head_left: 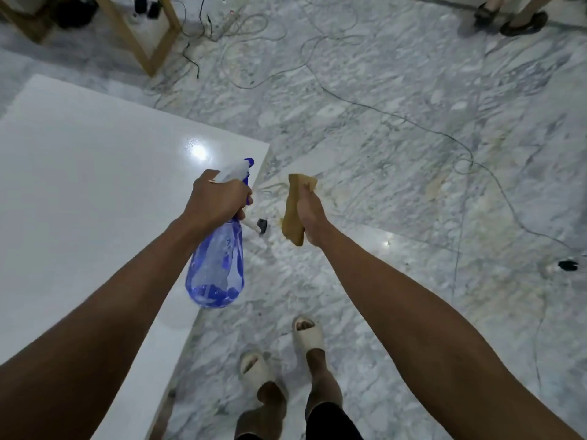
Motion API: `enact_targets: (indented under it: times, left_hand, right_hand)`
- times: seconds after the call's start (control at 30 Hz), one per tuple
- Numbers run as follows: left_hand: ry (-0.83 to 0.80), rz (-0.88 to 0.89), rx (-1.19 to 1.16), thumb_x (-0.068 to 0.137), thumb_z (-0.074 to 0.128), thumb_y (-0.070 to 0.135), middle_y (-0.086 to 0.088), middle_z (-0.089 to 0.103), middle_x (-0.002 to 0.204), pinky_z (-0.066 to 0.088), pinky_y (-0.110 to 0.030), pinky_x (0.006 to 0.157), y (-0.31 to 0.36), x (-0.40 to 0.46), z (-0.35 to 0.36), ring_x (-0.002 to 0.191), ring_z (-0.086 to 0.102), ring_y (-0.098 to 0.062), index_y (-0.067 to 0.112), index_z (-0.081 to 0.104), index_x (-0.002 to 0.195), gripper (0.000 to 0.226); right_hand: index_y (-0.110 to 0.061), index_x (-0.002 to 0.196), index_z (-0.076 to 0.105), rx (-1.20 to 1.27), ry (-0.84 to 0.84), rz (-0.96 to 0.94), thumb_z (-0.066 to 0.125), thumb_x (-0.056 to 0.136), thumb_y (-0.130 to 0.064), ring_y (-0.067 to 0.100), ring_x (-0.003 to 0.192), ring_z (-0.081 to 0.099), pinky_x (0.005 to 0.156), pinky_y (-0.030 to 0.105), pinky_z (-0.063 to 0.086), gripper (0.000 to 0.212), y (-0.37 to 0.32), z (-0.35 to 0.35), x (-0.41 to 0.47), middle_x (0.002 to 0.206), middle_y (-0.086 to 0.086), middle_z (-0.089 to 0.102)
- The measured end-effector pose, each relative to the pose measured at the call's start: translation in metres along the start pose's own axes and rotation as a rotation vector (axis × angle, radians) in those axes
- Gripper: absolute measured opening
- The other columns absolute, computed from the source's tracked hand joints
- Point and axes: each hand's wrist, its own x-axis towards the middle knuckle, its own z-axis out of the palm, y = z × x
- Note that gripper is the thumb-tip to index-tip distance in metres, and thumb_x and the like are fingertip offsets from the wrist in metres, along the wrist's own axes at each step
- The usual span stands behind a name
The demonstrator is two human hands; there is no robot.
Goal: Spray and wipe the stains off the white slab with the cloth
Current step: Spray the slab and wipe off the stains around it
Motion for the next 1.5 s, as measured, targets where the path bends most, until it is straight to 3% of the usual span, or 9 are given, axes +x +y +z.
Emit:
enact_targets:
  times: [0.17,0.3,0.4,0.63,0.77,0.97,1.23,1.33,1.5]
  left_hand:
    - [0.068,0.021,-0.019,0.081,0.050,0.007,-0.018,0.074,0.089,0.051,-0.028,0.058,0.014,0.031,-0.014,0.043,0.053,-0.017,0.010,0.072,0.090,0.024]
    - [0.113,0.053,-0.011,0.078,0.050,0.011,-0.018,0.075,0.087,0.050,-0.029,0.059,0.010,0.044,-0.028,0.043,0.053,-0.018,0.008,0.069,0.081,0.019]
    - [0.125,0.062,0.009,0.070,0.048,0.009,-0.013,0.075,0.082,0.050,-0.031,0.060,-0.003,0.051,-0.034,0.042,0.054,-0.017,0.014,0.070,0.079,0.025]
    - [0.113,0.072,0.047,0.084,0.048,0.004,-0.010,0.071,0.077,0.051,-0.029,0.056,-0.024,0.049,-0.031,0.037,0.053,-0.013,0.006,0.068,0.094,0.022]
    - [0.104,0.090,0.103,0.085,0.049,0.004,-0.009,0.069,0.071,0.051,-0.027,0.057,-0.032,0.039,-0.029,0.034,0.053,-0.009,0.007,0.064,0.076,0.018]
    - [0.092,0.103,0.135,0.079,0.047,0.002,-0.013,0.068,0.071,0.052,-0.028,0.054,-0.046,0.024,-0.029,0.034,0.054,-0.011,-0.001,0.065,0.079,0.018]
    - [0.101,0.117,0.161,0.075,0.045,-0.002,-0.011,0.057,0.055,0.049,-0.029,0.057,-0.064,-0.009,-0.032,0.033,0.051,-0.013,-0.013,0.059,0.082,0.019]
    - [0.106,0.134,0.166,0.074,0.044,-0.002,0.000,0.046,0.036,0.046,-0.030,0.058,-0.071,-0.025,-0.031,0.039,0.050,-0.019,-0.011,0.058,0.077,0.017]
    - [0.122,0.154,0.180,0.076,0.047,0.000,-0.010,0.050,0.050,0.046,-0.023,0.051,-0.092,-0.050,-0.034,0.048,0.052,-0.023,0.000,0.059,0.077,0.012]
  right_hand:
    - [-0.027,0.152,0.036,-0.123,0.128,-0.497,0.026,0.108,-0.045,0.024,0.141,0.040,0.112,0.038,0.031,0.049,-0.061,0.043,0.049,0.156,0.003,0.041]
    - [-0.007,0.153,0.033,-0.630,0.216,-0.528,0.029,0.106,-0.048,0.041,0.145,0.025,0.121,0.053,0.014,0.062,-0.061,0.095,0.115,0.157,0.024,0.029]
    - [-0.034,0.150,0.041,-0.976,0.249,-0.655,0.035,0.105,-0.049,0.047,0.149,0.003,0.121,0.058,-0.003,0.048,-0.021,0.121,0.142,0.163,0.026,0.011]
    - [-0.038,0.141,0.053,-1.030,0.347,-0.784,0.041,0.104,-0.044,0.050,0.149,0.004,0.119,0.060,0.004,0.040,-0.010,0.119,0.134,0.162,0.027,0.016]
    - [-0.030,0.139,0.058,-0.964,0.358,-0.858,0.045,0.101,-0.040,0.053,0.148,0.008,0.118,0.063,0.006,0.041,0.004,0.118,0.128,0.159,0.029,0.023]
    - [-0.030,0.152,0.040,-1.078,0.252,-0.872,0.045,0.102,-0.045,0.049,0.150,-0.003,0.119,0.060,0.005,0.053,0.025,0.117,0.111,0.163,0.024,0.013]
    - [-0.029,0.138,0.059,-1.030,0.262,-0.996,0.027,0.095,-0.053,0.057,0.144,0.019,0.117,0.064,0.016,0.059,0.073,0.133,0.063,0.154,0.031,0.034]
    - [-0.030,0.149,0.044,-1.102,0.278,-0.949,0.038,0.100,-0.050,0.052,0.149,0.009,0.119,0.058,0.005,0.053,0.090,0.143,0.042,0.161,0.025,0.023]
    - [-0.031,0.157,0.023,-1.132,0.230,-0.880,0.040,0.100,-0.054,0.044,0.152,-0.006,0.120,0.053,-0.006,0.064,0.113,0.154,0.012,0.166,0.018,0.006]
